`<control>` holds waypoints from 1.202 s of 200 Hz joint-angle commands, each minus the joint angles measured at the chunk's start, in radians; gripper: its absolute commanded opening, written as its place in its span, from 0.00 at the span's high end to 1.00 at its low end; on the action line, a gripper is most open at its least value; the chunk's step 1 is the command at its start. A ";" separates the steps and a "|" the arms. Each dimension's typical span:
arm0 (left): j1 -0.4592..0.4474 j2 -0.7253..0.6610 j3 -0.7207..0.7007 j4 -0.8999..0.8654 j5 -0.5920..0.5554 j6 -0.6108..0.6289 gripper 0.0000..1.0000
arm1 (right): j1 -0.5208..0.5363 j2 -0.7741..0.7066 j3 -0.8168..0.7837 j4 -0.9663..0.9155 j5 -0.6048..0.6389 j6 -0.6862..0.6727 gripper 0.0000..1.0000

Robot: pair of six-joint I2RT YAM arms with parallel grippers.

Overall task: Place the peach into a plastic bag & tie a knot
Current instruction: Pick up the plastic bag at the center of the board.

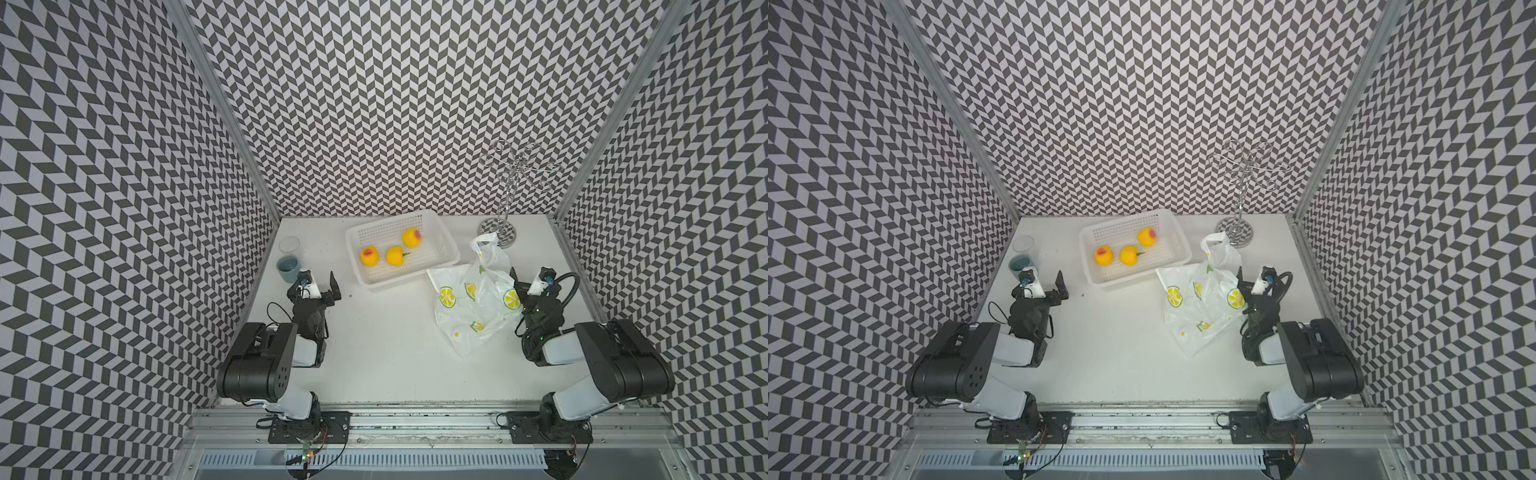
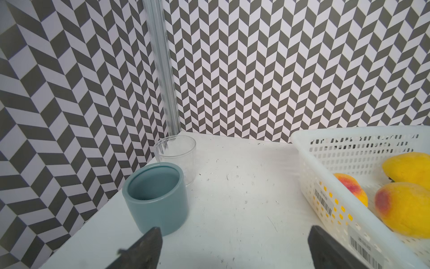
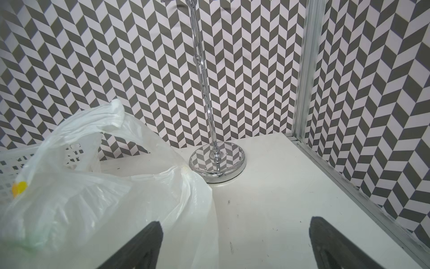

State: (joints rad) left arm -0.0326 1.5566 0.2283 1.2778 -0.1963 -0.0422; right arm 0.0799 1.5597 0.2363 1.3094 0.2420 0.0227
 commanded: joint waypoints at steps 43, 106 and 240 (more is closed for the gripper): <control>-0.001 -0.002 0.009 0.012 0.005 0.010 0.01 | -0.006 0.012 -0.006 0.065 0.000 -0.002 0.01; 0.045 -0.006 -0.007 0.034 0.117 -0.008 0.01 | -0.006 0.011 -0.006 0.066 0.001 -0.002 0.01; -0.217 -0.509 0.447 -0.952 -0.071 -0.166 0.01 | 0.158 -0.435 0.524 -1.249 0.115 0.347 0.00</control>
State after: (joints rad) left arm -0.2344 1.1027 0.5308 0.6624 -0.2546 -0.0944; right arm 0.2039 1.1709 0.6731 0.4492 0.4168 0.2096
